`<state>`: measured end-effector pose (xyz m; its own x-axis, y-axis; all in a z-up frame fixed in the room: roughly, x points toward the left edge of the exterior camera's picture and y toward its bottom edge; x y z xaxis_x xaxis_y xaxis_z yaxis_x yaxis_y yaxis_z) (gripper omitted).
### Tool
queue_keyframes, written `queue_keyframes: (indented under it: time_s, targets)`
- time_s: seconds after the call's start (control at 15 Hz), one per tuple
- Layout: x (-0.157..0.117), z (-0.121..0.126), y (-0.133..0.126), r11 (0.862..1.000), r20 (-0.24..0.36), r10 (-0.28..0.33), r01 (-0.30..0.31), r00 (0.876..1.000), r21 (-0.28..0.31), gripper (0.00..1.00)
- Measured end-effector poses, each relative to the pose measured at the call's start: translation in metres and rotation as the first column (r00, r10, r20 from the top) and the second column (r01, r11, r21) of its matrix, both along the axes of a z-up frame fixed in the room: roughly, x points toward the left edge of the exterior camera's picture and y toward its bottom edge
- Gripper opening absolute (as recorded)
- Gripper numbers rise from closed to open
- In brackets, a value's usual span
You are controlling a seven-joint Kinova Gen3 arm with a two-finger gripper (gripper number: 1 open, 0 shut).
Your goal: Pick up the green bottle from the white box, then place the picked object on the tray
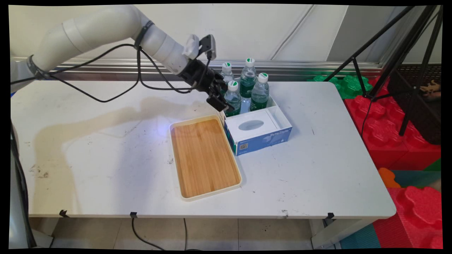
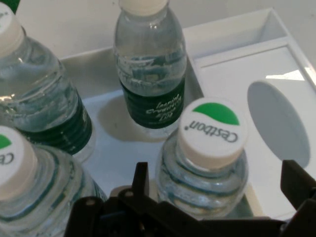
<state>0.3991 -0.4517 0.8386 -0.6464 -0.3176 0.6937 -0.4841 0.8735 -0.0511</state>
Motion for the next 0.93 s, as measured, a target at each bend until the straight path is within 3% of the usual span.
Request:
queue_keyframes:
  time_s: [0.47,0.53,0.93]
  targets:
    - [-0.013,-0.019,-0.011,1.000,-0.004,0.018,-0.018,1.000,0.019,1.00]
    - [-0.015,-0.020,-0.012,1.000,-0.008,0.020,-0.020,1.000,0.021,0.00]
    - [-0.017,-0.023,-0.017,0.998,-0.038,0.046,-0.044,0.998,0.034,0.00]
